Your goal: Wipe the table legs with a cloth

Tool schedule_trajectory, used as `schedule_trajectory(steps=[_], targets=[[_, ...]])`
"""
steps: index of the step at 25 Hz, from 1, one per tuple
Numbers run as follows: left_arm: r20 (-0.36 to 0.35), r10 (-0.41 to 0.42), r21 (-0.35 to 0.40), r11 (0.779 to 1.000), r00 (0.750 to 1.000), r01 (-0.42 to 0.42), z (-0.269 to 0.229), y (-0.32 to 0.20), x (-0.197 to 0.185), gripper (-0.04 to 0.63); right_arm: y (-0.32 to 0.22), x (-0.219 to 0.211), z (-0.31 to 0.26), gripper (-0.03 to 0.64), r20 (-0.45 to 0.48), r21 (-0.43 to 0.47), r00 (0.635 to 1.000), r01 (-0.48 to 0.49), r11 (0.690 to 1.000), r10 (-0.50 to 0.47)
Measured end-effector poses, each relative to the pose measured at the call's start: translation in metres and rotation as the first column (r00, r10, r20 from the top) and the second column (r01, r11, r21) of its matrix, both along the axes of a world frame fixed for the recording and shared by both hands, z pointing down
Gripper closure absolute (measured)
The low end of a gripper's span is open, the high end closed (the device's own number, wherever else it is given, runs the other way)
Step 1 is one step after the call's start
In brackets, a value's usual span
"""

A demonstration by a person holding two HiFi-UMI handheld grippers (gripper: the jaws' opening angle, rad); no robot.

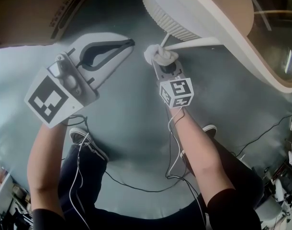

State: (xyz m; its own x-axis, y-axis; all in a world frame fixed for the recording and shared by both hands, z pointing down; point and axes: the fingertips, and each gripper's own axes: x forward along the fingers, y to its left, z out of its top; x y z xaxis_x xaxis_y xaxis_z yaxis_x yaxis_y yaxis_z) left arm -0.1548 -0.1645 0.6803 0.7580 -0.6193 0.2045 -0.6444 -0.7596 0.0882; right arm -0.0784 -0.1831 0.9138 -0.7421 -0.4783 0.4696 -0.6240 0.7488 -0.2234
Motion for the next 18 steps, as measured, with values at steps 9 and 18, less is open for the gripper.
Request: schedule_trajectory(steps=[9, 18], targets=[[0.005, -0.017, -0.06, 0.998, 1.0, 0.017, -0.009, 0.021, 0.002, 0.591, 0.007, 0.007, 0.012, 0.54, -0.109, -0.174, 0.994, -0.029, 0.984, 0.01], [-0.11, -0.095, -0.182, 0.981, 0.989, 0.074, -0.132, 0.039, 0.019, 0.591, 0.035, 0.052, -0.149, 0.54, -0.116, -0.231, 0.991, -0.087, 0.969, 0.061]])
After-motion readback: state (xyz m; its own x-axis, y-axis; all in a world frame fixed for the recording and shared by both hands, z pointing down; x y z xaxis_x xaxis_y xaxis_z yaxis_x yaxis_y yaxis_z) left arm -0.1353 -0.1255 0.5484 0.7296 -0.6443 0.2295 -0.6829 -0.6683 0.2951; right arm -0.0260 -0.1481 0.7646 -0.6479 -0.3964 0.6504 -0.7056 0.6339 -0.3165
